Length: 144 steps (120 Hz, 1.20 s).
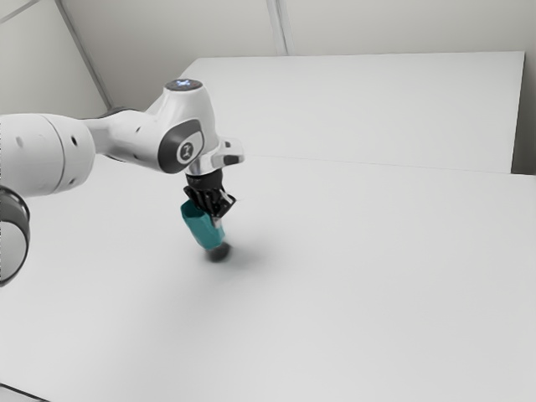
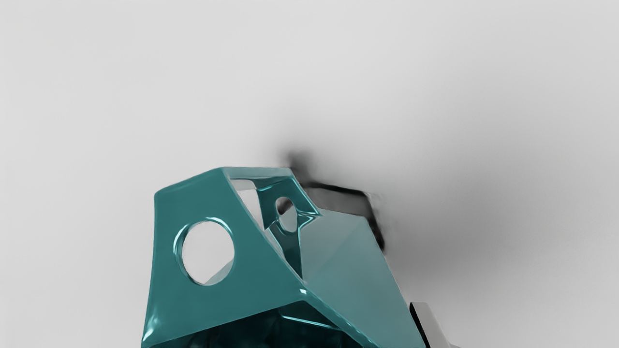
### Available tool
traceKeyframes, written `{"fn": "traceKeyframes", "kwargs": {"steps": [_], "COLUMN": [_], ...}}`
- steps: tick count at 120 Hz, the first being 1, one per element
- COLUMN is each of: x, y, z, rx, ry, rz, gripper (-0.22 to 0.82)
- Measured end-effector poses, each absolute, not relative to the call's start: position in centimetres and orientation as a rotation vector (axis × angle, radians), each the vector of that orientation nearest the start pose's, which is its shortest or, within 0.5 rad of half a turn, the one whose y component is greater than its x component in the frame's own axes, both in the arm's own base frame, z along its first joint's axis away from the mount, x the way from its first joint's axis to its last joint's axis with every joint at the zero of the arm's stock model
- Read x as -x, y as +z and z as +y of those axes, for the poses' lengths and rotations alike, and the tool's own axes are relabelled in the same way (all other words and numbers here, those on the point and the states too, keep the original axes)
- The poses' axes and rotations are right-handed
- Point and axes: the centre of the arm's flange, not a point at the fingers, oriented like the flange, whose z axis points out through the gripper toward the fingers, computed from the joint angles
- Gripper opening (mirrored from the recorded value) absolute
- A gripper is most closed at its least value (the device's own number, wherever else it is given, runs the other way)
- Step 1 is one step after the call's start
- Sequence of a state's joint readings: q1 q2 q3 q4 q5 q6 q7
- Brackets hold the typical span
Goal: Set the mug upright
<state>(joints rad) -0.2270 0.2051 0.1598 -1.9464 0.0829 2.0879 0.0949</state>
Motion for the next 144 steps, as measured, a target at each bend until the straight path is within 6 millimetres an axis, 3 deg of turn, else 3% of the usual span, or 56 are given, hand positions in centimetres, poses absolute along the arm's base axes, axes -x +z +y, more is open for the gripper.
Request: {"fn": "traceKeyframes", "kwargs": {"steps": [21,55,101,125,144], "x": [-59.8,-61.3,-61.7,-61.7,-61.4], "y": [36.3,35.1,33.3,33.8,36.2], "z": [-2.0,-1.5,-1.2,-1.2,-1.7], "rx": [2.986,2.978,2.986,3.012,3.014], "ry": [0.102,0.076,0.082,0.064,0.013], "rz": [0.348,0.407,0.447,0.46,0.491], "gripper": [-0.18,-0.18,-0.18,0.24,0.43]}}
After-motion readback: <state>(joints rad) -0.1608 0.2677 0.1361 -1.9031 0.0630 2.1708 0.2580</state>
